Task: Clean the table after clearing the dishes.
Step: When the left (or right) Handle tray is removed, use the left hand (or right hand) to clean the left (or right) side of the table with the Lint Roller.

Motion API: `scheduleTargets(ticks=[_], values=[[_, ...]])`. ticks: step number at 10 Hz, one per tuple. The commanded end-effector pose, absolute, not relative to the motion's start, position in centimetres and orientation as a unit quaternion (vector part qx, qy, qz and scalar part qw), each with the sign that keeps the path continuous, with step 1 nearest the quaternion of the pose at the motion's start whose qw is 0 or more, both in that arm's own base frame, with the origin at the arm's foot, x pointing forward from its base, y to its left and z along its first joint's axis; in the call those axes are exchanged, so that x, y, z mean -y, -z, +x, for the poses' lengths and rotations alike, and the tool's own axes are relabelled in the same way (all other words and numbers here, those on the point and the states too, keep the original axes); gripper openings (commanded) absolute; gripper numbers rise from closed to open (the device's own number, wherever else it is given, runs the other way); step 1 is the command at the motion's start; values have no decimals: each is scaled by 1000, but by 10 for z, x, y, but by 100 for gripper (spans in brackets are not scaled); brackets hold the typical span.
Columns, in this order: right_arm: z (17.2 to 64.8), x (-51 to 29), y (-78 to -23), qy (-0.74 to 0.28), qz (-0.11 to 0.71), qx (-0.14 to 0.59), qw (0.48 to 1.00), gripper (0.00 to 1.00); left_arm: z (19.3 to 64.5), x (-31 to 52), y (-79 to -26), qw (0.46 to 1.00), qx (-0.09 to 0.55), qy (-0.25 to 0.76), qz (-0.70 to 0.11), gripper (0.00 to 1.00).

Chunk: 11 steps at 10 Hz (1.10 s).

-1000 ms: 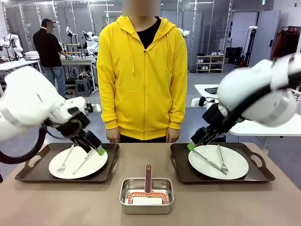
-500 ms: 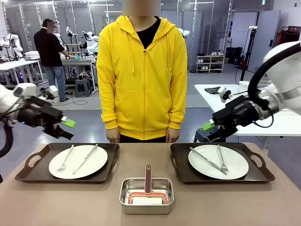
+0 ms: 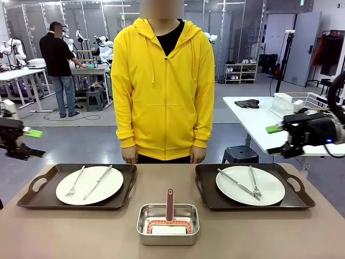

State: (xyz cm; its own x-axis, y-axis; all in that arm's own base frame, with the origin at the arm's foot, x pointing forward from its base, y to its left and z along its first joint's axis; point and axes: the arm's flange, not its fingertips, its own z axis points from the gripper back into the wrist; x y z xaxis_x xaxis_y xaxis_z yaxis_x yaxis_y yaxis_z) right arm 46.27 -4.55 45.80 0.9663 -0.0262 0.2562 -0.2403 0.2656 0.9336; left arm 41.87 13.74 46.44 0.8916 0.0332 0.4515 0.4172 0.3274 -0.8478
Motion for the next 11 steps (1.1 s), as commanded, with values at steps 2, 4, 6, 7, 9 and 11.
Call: scheduleTargets(ticks=[2,4,6,7,9,11], values=[[442,130,-454,15,637,106,763,100,388,-201,-472,785,238,105,-562,100],[418,195,-437,73,641,112,756,100,359,-247,-461,786,266,49,-557,100],[395,232,-429,98,645,131,746,100,338,-276,-449,775,285,10,-564,100],[386,244,-429,112,640,134,748,100,332,-287,-443,768,292,-12,-570,100],[382,251,-429,134,625,140,756,100,329,-296,-438,775,289,-34,-561,100],[379,252,-421,119,639,146,746,100,325,-297,-437,779,286,-32,-558,100]])
